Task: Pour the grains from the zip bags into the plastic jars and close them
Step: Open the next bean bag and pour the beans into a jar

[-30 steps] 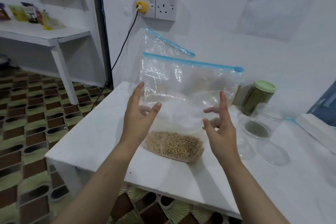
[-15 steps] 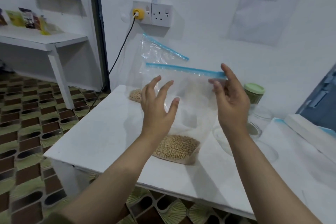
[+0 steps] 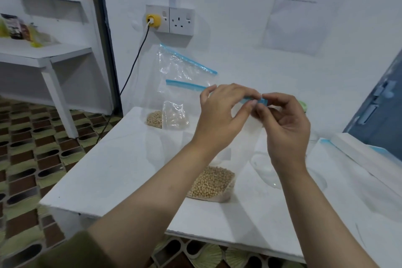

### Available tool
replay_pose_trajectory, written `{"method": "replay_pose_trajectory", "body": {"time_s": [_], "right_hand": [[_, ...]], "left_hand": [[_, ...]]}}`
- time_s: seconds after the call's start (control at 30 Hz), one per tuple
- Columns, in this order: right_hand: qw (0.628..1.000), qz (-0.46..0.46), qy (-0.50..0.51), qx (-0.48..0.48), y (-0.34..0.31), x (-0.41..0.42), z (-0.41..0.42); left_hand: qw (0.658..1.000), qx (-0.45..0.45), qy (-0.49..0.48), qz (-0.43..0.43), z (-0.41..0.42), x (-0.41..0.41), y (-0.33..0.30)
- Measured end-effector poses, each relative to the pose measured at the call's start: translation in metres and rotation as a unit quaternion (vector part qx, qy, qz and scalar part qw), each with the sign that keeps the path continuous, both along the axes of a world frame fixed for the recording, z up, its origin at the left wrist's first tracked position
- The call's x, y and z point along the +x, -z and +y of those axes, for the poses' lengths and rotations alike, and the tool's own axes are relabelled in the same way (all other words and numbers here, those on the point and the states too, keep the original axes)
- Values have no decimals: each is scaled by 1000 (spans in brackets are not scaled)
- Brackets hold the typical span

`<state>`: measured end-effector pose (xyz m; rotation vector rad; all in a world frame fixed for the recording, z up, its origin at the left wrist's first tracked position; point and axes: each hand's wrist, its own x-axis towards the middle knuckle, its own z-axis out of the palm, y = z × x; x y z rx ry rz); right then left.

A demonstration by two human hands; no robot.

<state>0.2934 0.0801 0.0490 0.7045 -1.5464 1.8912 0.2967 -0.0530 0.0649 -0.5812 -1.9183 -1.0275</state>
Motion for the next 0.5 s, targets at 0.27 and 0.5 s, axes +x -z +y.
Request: {"method": "replay_pose_trajectory", "body": {"time_s": [0.27, 0.5], "right_hand": [[999, -34, -12, 16, 0, -2, 16], [999, -46, 11, 24, 2, -12, 16]], "left_hand": [[986, 36, 93, -133, 2, -8, -9], [993, 30, 41, -109, 0, -15, -2]]}}
